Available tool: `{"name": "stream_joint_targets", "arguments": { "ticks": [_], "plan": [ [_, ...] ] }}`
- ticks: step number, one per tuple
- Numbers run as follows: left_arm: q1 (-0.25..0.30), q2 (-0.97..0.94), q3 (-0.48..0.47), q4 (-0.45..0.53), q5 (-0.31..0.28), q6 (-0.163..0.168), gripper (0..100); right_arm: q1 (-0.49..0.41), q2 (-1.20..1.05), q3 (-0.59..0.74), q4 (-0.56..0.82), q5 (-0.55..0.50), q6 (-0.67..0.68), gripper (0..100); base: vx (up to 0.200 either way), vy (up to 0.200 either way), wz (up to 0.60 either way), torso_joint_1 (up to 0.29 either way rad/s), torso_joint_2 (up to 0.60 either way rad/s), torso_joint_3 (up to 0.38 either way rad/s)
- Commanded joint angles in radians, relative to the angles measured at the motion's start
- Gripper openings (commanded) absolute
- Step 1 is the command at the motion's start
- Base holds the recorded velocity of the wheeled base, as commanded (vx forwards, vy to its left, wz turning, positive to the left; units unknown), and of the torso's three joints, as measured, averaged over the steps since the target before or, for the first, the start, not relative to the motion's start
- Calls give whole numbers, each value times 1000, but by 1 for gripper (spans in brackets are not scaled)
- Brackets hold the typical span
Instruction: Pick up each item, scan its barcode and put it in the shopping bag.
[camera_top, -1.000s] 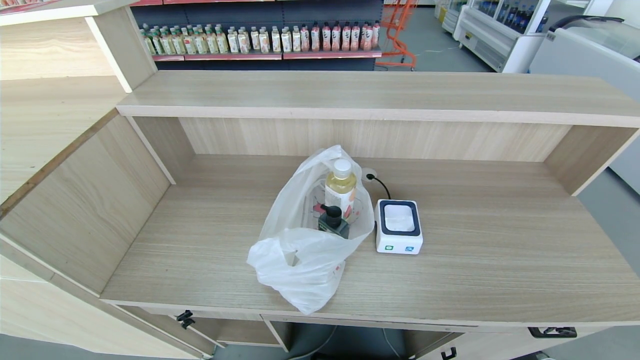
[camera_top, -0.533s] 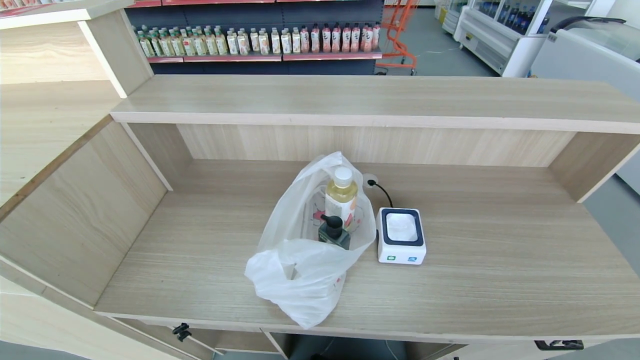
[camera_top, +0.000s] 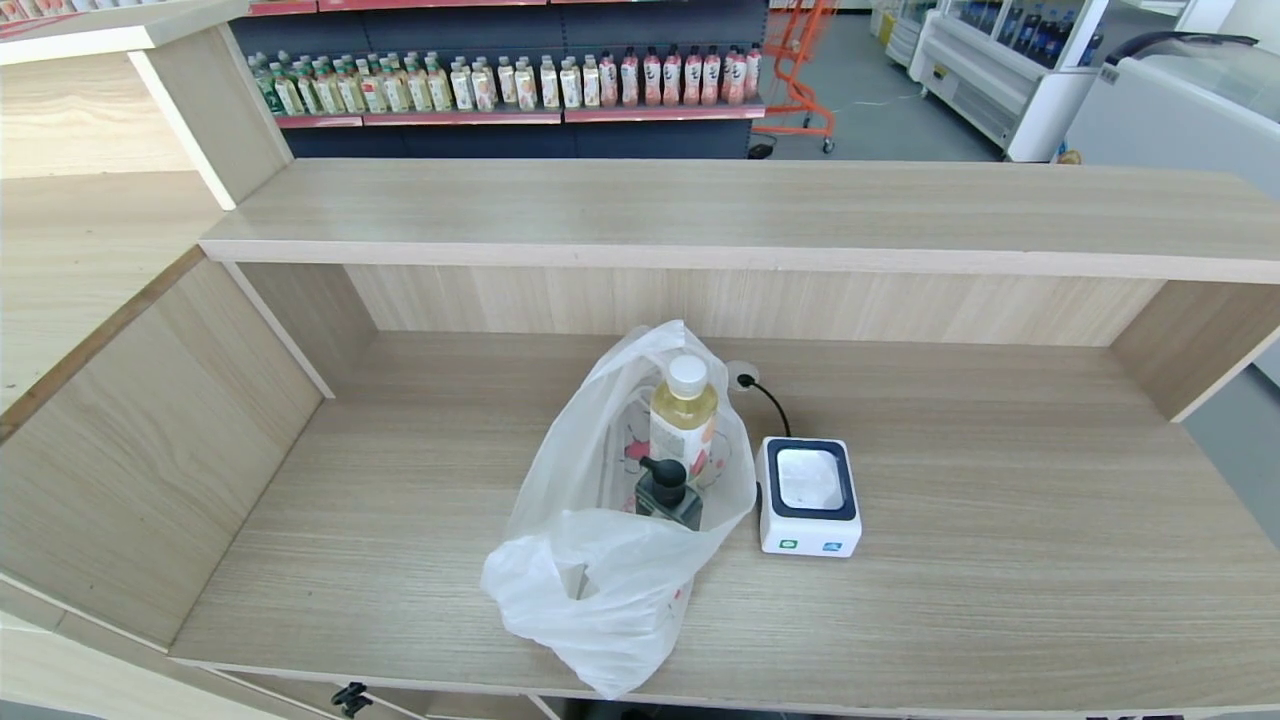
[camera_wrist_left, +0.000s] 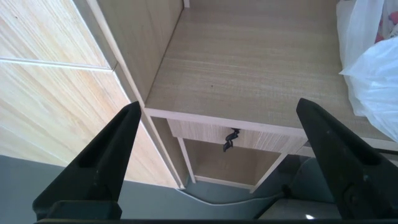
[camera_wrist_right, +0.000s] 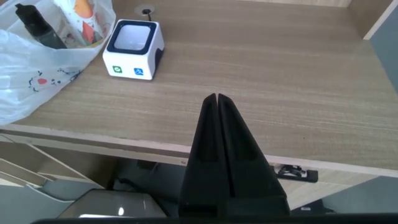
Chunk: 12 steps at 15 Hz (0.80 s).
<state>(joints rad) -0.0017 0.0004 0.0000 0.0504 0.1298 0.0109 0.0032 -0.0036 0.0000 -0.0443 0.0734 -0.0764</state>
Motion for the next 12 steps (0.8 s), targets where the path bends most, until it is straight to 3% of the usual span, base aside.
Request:
{"name": "stream_joint_targets", "arguments": {
  "ticks": [1,6,9,12],
  "plan": [
    [0,0,0,0,1,0,100,0,4,0,0,0,0,0,0,0,0,0,0,0],
    [0,1,0,0,1,-2,100,0,4,0,0,0,0,0,0,0,0,0,0,0],
    [0,0,0,0,1,0,100,0,4,0,0,0,0,0,0,-200,0,-1,2,4],
    [0,0,0,0,1,-2,100,0,4,0,0,0,0,0,0,0,0,0,0,0]
  ]
}}
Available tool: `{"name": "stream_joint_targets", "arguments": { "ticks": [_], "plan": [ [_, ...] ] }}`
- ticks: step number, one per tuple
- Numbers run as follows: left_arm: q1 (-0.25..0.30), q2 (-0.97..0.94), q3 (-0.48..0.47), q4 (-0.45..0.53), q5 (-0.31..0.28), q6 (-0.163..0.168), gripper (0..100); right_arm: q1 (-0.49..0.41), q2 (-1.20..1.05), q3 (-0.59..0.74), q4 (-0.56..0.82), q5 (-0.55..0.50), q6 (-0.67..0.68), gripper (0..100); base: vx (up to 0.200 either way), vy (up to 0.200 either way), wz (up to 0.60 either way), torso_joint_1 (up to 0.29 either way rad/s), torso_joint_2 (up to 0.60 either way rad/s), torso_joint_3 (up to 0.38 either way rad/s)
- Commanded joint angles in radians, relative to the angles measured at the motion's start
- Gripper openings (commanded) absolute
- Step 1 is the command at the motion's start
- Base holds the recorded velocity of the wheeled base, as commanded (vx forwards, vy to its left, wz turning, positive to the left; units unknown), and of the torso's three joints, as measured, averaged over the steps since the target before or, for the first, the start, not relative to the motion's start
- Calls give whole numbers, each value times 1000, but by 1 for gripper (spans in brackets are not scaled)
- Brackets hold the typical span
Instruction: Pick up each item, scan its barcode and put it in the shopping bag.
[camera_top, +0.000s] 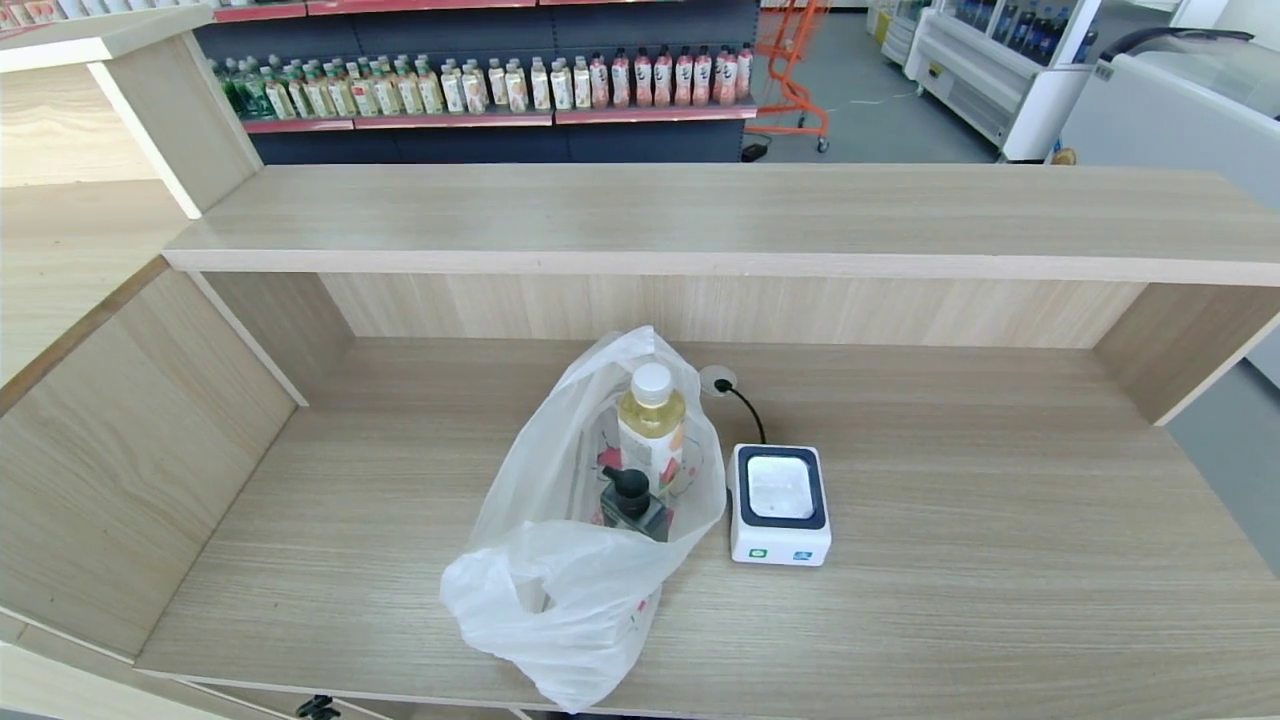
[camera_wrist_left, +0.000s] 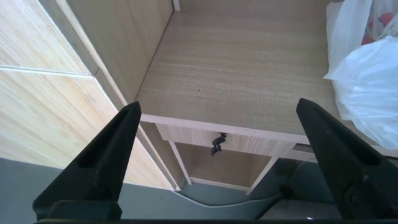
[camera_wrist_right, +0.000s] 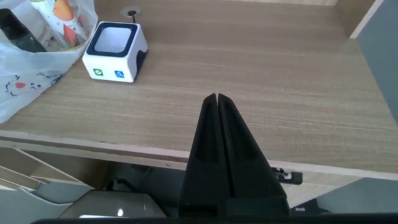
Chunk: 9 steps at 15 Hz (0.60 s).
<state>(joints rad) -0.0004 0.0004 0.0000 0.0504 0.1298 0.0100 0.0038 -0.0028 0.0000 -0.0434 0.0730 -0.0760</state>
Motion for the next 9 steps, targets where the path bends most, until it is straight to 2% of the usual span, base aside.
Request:
{"name": "stream_joint_targets", "arguments": {
  "ticks": [1,9],
  "plan": [
    [-1,0,0,0,1,-1,100,-1,3,0,-1,1,-1,0,0,0,0,0,0,0],
    [-1,0,0,0,1,-1,100,-1,3,0,-1,1,-2,0,0,0,0,0,0,0]
  ]
}}
